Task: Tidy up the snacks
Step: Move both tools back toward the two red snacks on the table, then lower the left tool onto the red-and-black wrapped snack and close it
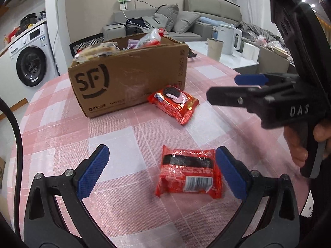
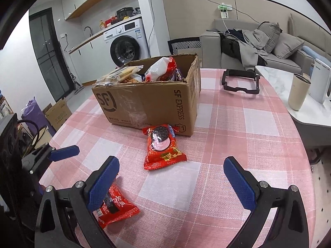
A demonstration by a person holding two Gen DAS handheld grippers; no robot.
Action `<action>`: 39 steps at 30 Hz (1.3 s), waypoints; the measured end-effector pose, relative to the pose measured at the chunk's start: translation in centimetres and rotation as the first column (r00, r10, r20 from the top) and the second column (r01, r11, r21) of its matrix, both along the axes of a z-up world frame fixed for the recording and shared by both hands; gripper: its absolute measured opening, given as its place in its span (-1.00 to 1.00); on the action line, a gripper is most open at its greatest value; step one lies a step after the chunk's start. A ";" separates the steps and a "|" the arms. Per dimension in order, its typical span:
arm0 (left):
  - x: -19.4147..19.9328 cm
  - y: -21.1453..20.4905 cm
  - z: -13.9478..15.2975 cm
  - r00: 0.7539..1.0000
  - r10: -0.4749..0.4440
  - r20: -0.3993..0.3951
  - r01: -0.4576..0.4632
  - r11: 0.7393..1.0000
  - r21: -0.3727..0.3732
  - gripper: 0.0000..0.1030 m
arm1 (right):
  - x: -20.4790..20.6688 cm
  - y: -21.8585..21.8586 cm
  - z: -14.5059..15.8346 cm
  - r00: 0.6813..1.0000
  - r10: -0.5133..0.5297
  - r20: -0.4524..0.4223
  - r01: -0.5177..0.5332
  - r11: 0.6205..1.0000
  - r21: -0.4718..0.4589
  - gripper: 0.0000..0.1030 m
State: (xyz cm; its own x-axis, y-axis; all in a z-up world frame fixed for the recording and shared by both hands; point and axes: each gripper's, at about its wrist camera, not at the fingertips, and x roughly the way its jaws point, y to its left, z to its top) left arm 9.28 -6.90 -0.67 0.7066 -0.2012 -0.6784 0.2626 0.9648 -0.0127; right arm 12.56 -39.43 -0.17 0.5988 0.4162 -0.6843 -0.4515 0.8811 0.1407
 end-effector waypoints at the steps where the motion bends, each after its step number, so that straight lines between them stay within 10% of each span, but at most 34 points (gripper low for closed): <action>1: 0.0 -0.3 -0.3 1.000 -0.012 -0.014 0.012 1.000 0.007 0.99 | 0.0 0.0 0.0 1.000 -0.001 -0.002 0.001 1.000 0.001 0.99; 25: 0.4 -2.6 -2.6 0.990 -0.087 -0.116 0.092 0.995 0.041 0.98 | 0.7 0.3 -1.6 0.999 -0.001 -0.054 0.000 1.000 -0.007 0.99; 31: 0.6 -2.4 -3.0 0.980 -0.128 -0.149 0.129 0.992 -0.001 0.33 | 0.9 0.1 -1.9 0.998 -0.007 -0.059 0.006 1.000 -0.005 0.99; 39: 0.3 -2.0 -2.4 0.984 -0.133 -0.120 0.130 0.991 -0.038 0.05 | 0.9 -0.1 -1.8 0.998 -0.012 -0.059 0.012 1.000 -0.003 0.99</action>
State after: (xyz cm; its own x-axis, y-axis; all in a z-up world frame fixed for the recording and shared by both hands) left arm 9.57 -8.89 -3.03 0.5849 -0.3086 -0.7501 0.3819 0.9207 -0.0810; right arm 13.51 -39.55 -1.97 0.5621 0.4076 -0.7197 -0.4316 0.8868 0.1651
